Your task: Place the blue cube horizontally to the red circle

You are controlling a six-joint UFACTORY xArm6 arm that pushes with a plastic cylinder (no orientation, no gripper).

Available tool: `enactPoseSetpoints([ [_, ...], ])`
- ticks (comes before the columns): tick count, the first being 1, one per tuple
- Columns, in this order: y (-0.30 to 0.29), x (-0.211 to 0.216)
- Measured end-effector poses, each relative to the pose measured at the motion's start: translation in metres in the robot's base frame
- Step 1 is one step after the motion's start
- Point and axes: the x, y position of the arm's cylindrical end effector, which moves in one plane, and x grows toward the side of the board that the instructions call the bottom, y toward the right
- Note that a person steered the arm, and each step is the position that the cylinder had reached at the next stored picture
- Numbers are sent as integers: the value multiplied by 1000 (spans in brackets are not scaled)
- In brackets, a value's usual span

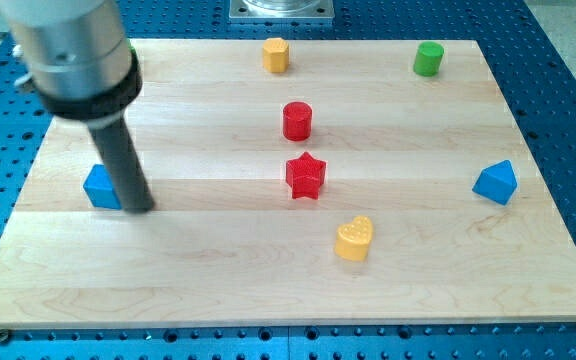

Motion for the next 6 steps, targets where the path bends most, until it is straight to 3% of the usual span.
enactPoseSetpoints([
  [1,-25,0],
  [3,-72,-95],
  [4,-62,-64],
  [5,-1,-30],
  [6,28,-30],
])
